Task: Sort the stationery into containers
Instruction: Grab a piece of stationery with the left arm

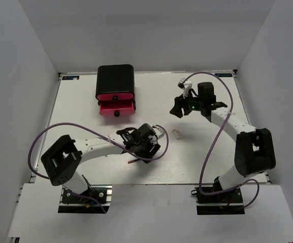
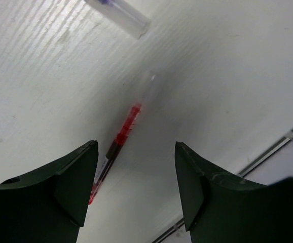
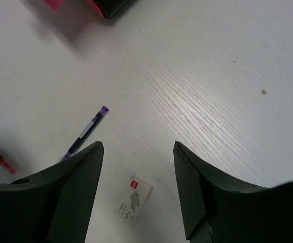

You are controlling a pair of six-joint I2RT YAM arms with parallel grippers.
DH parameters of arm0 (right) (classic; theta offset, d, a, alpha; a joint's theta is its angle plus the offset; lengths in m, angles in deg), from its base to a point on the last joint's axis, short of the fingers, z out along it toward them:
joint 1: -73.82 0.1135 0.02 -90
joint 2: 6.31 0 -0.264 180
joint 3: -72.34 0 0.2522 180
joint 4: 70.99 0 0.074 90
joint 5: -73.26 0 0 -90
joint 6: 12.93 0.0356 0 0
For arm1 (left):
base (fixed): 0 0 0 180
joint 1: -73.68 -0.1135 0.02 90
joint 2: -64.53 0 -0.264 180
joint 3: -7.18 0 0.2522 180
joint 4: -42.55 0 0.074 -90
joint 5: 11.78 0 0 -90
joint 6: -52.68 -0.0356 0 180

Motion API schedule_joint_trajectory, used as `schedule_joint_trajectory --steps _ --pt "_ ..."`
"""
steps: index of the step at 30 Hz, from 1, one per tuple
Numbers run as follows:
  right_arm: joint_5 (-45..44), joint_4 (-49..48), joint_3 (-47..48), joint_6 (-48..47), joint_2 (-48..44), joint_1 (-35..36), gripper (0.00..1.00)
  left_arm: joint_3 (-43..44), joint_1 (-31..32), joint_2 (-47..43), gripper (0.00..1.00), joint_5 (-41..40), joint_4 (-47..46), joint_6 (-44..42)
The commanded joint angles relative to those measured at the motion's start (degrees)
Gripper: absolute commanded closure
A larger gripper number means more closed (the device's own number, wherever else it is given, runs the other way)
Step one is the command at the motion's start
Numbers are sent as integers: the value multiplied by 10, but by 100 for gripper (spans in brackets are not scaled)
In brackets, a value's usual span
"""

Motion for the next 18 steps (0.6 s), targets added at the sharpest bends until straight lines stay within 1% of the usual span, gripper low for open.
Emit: schedule_joint_trajectory --steps 1,2,5,6,7,8,9,10,13,14,16,17,18 --pt "18 -5 -9 10 -25 -7 36 5 17 6 29 -86 -11 1" --pt "21 -5 -11 12 -26 -7 36 5 17 15 29 -94 -11 1" --pt "26 -6 -18 16 -32 -11 36 -1 23 22 33 -101 -17 1" --pt "27 -7 -22 17 -32 -12 36 -1 23 29 36 -101 -17 1" --pt "30 -8 -24 17 -33 -12 36 -7 23 35 43 -101 -17 1" --pt "31 -9 -27 17 -37 -14 36 -7 23 35 46 -101 -17 1" --pt "31 -9 -30 17 -37 -14 36 -7 23 35 46 -101 -17 1" --pt "31 -9 -34 17 -40 -14 36 -7 28 41 49 -101 -22 1" --pt "34 -10 -39 20 -47 -16 36 -13 28 41 56 -101 -27 1" --pt "36 -12 -42 20 -47 -19 36 -19 28 41 60 -101 -27 1" --pt "39 -13 -47 22 -52 -19 36 -24 28 41 63 -101 -27 1" --pt "37 -13 -50 22 -52 -19 36 -24 28 41 68 -106 -27 1" --pt "38 -14 -51 23 -53 -18 36 -24 28 41 71 -106 -27 1"
